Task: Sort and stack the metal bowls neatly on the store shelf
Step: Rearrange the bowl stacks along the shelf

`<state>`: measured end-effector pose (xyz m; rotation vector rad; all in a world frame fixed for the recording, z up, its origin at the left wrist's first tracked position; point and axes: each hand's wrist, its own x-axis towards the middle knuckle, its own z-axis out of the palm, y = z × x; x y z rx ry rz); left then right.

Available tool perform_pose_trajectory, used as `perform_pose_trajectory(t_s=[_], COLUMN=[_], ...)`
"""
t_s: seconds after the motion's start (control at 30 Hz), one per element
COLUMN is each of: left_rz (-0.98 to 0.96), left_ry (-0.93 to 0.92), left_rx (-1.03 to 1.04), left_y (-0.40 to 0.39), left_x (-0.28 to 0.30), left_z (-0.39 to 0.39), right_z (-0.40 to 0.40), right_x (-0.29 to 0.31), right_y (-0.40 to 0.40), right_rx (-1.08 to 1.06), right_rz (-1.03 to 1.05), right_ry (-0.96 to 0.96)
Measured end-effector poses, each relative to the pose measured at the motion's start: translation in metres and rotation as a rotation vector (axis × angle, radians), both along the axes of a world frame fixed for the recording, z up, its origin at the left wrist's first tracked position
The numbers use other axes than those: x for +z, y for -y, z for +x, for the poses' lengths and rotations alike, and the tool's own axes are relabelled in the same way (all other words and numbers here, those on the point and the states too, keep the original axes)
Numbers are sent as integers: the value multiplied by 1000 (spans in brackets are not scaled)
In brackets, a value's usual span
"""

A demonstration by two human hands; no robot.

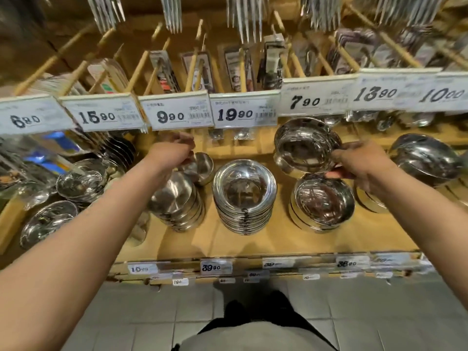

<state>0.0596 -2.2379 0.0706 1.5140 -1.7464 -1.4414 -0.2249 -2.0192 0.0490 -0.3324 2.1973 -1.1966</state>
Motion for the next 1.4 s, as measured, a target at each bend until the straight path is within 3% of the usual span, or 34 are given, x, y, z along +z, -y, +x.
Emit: perform_pose_trajectory(t_s=[0.07, 0.4, 0.5, 0.9, 1.1, 1.4], left_rz=[-20, 14, 17, -36, -47, -16], left_ry=[34, 159, 291, 482, 661, 531], left_rx=[-45, -230, -285, -319, -457, -222], left_y=[11, 66, 81, 120, 125, 120], left_x=[0, -18, -39, -105, -112, -71], left_z=[7, 36, 40, 17, 10, 7], right_z=[4, 22, 25, 35, 29, 31], right_x=[2, -2, -4, -7, -8, 1], right_y=[0, 6, 4, 2, -3, -4], right_rx=[23, 26, -5, -143, -162, -151], right_rz=[51, -41, -50, -132, -89, -129], right_ry=[-55, 68, 60, 157, 132, 153])
